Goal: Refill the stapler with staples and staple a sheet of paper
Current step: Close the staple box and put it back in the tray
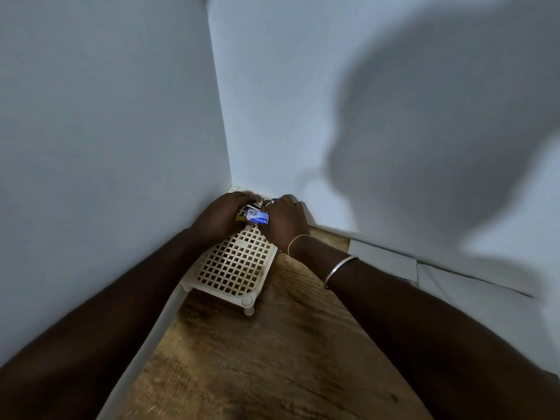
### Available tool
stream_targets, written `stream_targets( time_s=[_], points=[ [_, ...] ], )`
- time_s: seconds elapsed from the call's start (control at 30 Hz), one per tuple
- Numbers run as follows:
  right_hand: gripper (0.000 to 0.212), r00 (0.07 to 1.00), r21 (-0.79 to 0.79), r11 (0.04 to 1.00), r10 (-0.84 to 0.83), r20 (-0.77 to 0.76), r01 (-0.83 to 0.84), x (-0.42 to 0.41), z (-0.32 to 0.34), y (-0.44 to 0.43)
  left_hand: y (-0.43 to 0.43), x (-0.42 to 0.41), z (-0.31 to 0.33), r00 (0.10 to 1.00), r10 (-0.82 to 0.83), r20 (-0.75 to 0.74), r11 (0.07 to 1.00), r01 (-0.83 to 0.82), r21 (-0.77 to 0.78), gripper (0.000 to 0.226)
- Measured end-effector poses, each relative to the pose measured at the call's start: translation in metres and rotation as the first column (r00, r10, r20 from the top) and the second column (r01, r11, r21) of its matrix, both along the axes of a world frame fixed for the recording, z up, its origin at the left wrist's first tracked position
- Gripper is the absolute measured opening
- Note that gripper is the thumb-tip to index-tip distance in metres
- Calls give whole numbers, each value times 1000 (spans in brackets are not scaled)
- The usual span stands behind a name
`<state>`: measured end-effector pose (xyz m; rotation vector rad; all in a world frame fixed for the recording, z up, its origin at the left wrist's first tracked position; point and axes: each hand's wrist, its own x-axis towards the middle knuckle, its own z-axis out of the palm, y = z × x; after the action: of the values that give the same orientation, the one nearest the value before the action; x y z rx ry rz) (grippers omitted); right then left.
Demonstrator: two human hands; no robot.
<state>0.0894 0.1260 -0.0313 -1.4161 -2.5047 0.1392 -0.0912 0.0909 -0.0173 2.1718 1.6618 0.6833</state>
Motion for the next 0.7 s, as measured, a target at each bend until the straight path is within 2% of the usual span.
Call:
stream_targets(
  time_s=[0.13,0.23,0.33,0.57,0.7],
  points=[
    [34,999,29,999,27,-46,-26,3,6,-21,-31,-5,-2,993,117,15,988,-118,102,49],
    [36,994,-7,999,44,-98,-45,1,8,-42,-60,-4,-7,985,156,69,983,-161,90,46],
    [36,994,-67,997,35,-108,-42,-5,4,-59,-82,-2,-15,978,205,34,976,-207,71,42],
    [37,1000,-122,992,13,-21,-15,-19,-9,-73,-101,2,-30,953,302,-34,953,-303,-26,32],
    [40,1000,-146,989,10,26,-6,-23,-14,-72,-104,4,-33,952,299,-60,951,-302,-60,33]
  ],
)
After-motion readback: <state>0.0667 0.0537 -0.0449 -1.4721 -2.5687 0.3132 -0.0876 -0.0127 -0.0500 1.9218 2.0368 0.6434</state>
